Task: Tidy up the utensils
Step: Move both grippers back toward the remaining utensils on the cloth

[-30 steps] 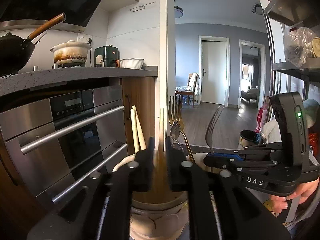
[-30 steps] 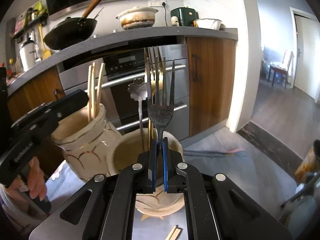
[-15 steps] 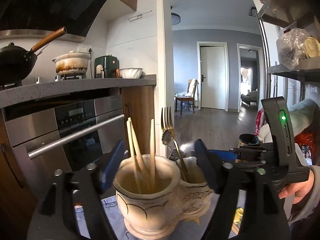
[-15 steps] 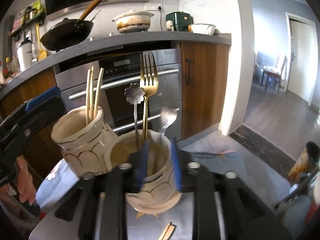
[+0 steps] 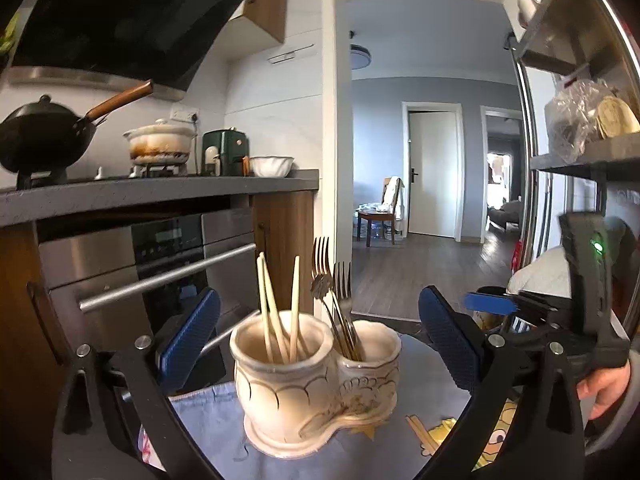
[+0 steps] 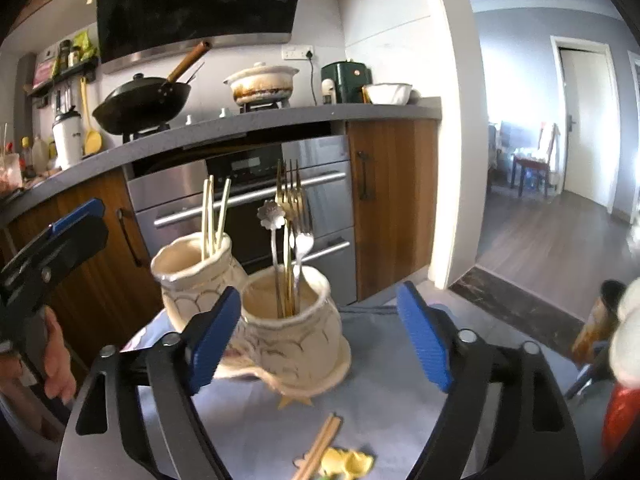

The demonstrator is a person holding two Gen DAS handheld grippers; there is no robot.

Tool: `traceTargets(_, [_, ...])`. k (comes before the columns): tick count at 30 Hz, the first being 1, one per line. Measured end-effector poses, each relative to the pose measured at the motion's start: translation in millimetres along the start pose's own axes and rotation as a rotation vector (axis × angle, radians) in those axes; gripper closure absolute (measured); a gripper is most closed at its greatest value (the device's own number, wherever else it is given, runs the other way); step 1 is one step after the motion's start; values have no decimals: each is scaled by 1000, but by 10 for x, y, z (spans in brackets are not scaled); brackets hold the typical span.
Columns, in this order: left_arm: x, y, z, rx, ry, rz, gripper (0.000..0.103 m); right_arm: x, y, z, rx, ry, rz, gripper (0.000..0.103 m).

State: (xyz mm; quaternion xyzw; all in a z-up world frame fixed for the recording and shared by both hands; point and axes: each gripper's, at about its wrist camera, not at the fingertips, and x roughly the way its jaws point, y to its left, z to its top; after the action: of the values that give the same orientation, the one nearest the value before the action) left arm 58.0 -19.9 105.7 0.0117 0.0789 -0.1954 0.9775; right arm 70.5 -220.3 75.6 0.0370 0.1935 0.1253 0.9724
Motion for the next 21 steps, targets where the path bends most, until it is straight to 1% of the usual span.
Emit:
traceTargets(2, [-38,7,-17,-15,5,9,5,-91,-19,-81,-5,-9,-13,15])
traceTargets(6, [-86,3,-106,-31,31,23,5,-169,-55,-232,-22,-4,-36,14])
traceTargets(12, [-76,-26,-311,-34,102,44,5,-225,-222,-497,11,32,-48,11])
traceTargets(14, [-88,-49,-381,-21,111,54,5,-235,-279,-558,24,41,-55,10])
traceTargets(15, [-90,-63,-417,-11,119,51,5,-239,-308,-584,31,46,-57,10])
traceTargets(17, [-74,-95,-488,3,153,19,5,-242,-367,-626,46,60,-62,9])
traceTargets(19, [-67,-110,-549,-5,185,-8,5,-256,-413,-664,58,67,-64,9])
traceTargets(21, [-66,-114,-611,-14,210,-13,5,-270,-440,-699,63,70,-65,8])
